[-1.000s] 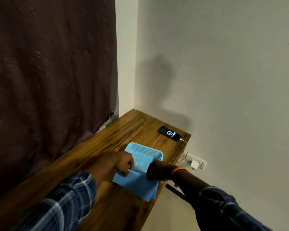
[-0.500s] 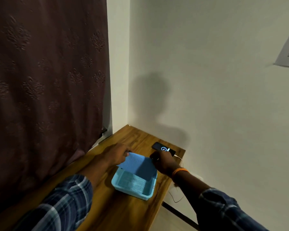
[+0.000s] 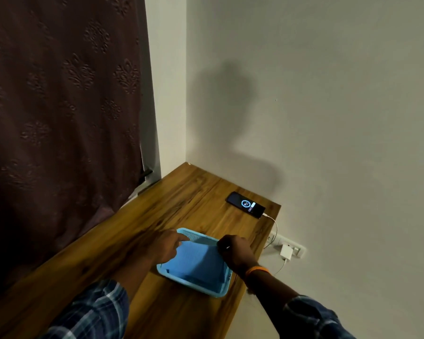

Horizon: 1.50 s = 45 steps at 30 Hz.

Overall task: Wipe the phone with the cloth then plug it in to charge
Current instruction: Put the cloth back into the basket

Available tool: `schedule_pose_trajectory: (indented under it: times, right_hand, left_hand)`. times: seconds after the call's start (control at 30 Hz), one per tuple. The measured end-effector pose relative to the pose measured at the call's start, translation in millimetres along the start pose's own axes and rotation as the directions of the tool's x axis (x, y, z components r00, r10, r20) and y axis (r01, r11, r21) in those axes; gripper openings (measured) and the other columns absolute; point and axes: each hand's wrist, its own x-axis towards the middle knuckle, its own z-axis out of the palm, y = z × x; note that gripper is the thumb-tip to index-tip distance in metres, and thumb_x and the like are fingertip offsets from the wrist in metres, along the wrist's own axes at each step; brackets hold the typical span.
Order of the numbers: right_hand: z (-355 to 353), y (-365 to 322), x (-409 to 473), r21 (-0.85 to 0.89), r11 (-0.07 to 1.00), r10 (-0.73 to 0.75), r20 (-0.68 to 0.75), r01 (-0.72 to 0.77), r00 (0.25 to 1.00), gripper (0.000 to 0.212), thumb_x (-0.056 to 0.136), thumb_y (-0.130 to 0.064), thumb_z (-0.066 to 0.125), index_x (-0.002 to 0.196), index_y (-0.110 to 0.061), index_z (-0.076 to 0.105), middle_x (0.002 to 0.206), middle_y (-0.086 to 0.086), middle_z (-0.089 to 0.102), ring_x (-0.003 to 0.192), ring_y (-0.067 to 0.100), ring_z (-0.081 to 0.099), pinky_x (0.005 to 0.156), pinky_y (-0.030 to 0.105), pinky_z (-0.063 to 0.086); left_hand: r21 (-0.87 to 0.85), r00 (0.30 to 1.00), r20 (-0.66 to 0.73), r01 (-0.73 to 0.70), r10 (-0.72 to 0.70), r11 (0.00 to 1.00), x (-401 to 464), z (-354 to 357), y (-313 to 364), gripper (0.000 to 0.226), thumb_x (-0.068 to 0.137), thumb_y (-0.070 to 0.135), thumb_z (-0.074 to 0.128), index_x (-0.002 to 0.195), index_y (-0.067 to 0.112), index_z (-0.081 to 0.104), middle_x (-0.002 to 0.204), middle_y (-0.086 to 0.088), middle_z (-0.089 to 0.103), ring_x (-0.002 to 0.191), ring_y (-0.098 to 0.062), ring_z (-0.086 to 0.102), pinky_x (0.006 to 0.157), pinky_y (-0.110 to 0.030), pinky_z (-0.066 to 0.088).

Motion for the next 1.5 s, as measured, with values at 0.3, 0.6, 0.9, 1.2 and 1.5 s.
schedule_pose_trajectory:
  times: [0.3, 0.6, 0.9, 1.2, 1.5]
  right_hand:
    - [2.9, 7.4, -3.8, -0.111, 0.994, -0.011, -0.078, 0.003, 0.997, 0.03, 0.094, -0.024, 0.06, 0.124, -0.019, 0.063, 0.131, 0.001, 0.055, 0.112, 0.018, 0.06, 0.091, 0.029, 0.058]
    - [-16.5, 15.0, -21.9, 0.32, 0.741, 0.489, 0.346, -0.59, 0.801, 0.038, 0.087, -0.013, 0.073, 0.12, -0.001, 0.058, 0.101, 0.016, 0.073, 0.073, 0.021, 0.077, 0.057, 0.031, 0.063]
    - [-35.0, 22.1, -33.9, 0.598, 0.571, 0.442, 0.354, -0.562, 0.825, 0.023, 0.086, -0.003, 0.068, 0.105, 0.009, 0.067, 0.105, 0.028, 0.071, 0.094, 0.038, 0.072, 0.083, 0.049, 0.061]
    - [-130.2, 3.0, -8.8, 0.769, 0.569, 0.278, 0.153, -0.29, 0.948, 0.008, 0.087, 0.004, 0.063, 0.092, -0.001, 0.066, 0.085, 0.016, 0.071, 0.075, 0.029, 0.07, 0.073, 0.042, 0.063]
    - [-217.4, -7.2, 44.3, 0.839, 0.531, 0.221, -0.002, -0.118, 0.975, 0.028, 0.088, 0.006, 0.059, 0.103, 0.03, 0.055, 0.083, 0.029, 0.06, 0.082, 0.044, 0.066, 0.084, 0.058, 0.056]
  left_hand:
    - [-0.035, 0.98, -0.186, 0.07, -0.075, 0.997, -5.9, 0.0, 0.3, 0.04, 0.1, 0.017, 0.056, 0.14, 0.017, 0.056, 0.149, -0.007, 0.045, 0.13, -0.023, 0.052, 0.103, -0.028, 0.045]
    - [-0.046, 0.892, -0.054, 0.448, -0.45, 0.893, -16.0, 6.0, -1.3, 0.027, 0.094, 0.032, 0.066, 0.1, 0.007, 0.063, 0.118, -0.016, 0.069, 0.108, -0.028, 0.067, 0.085, -0.034, 0.053]
    - [-0.186, 0.865, -0.14, 0.456, -0.482, 0.871, -19.7, -14.0, 31.7, 0.027, 0.093, 0.026, 0.068, 0.102, 0.001, 0.064, 0.103, -0.015, 0.071, 0.096, -0.027, 0.07, 0.062, -0.023, 0.047]
    - [-0.288, 0.827, -0.292, 0.402, -0.48, 0.869, -10.6, -93.6, 83.9, 0.028, 0.098, 0.034, 0.059, 0.082, 0.012, 0.065, 0.083, -0.005, 0.073, 0.067, -0.014, 0.069, 0.048, -0.021, 0.046]
    - [-0.433, 0.723, -0.467, 0.316, -0.51, 0.844, 52.9, -157.0, 126.5, 0.03, 0.095, 0.018, 0.061, 0.065, 0.017, 0.063, 0.061, 0.003, 0.059, 0.057, -0.01, 0.055, 0.05, -0.022, 0.041]
